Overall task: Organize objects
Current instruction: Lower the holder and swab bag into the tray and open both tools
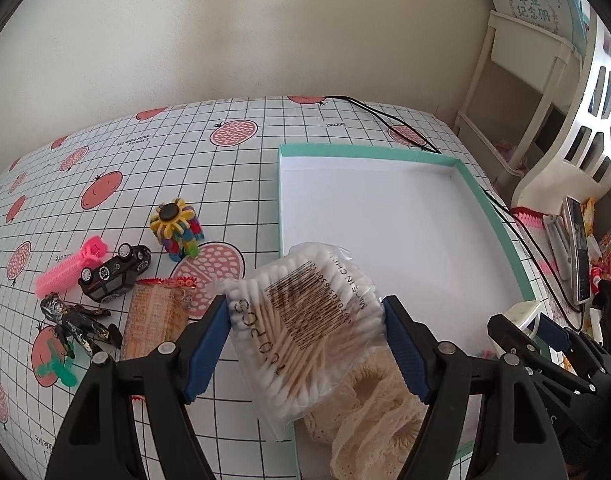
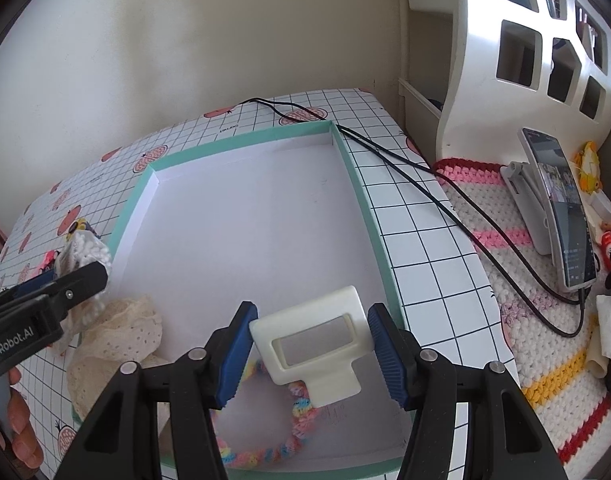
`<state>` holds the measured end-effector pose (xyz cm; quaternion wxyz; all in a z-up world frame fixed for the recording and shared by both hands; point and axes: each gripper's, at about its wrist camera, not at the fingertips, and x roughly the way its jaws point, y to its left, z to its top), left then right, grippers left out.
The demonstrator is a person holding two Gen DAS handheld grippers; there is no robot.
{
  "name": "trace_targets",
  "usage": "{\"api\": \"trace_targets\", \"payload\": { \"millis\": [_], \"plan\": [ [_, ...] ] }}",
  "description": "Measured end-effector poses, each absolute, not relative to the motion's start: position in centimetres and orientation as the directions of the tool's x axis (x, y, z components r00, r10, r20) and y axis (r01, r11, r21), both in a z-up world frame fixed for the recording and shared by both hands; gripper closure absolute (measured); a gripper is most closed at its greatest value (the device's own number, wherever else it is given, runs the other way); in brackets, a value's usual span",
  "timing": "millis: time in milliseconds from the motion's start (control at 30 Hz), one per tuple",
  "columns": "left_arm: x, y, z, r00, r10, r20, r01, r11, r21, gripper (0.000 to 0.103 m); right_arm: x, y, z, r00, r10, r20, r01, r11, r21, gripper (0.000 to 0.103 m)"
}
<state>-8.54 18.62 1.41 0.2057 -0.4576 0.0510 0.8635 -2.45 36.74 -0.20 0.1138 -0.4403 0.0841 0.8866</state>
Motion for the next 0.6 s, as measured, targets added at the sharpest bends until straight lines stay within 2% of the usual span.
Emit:
{"api": "trace_targets", "payload": {
  "millis": [200,333,600],
  "plan": [
    [-8.4,17.9,2.0,-0.497,0.329,-0.803,-0.394,-0.91,-0.129,0.026,-2.3,36.4,-0.4,-0.585,0.108,-0.804,-0.252,-0.966,0.054,0.04],
    [-8.2,17.7,2.4,-0.504,0.338,-0.795,-0.399,-0.907,-0.133,0.026,-2.1,36.2,-0.2,-0.59,0.101,-0.801,-0.242,-0.969,0.056,0.034],
    [-7.8,16.3,3.3,-0.528,0.336,-0.78,-0.386,-0.913,-0.132,0.026,-1.6,35.9,0.3,-0.596,0.106,-0.796,-0.247,-0.967,0.056,0.034]
  ]
}}
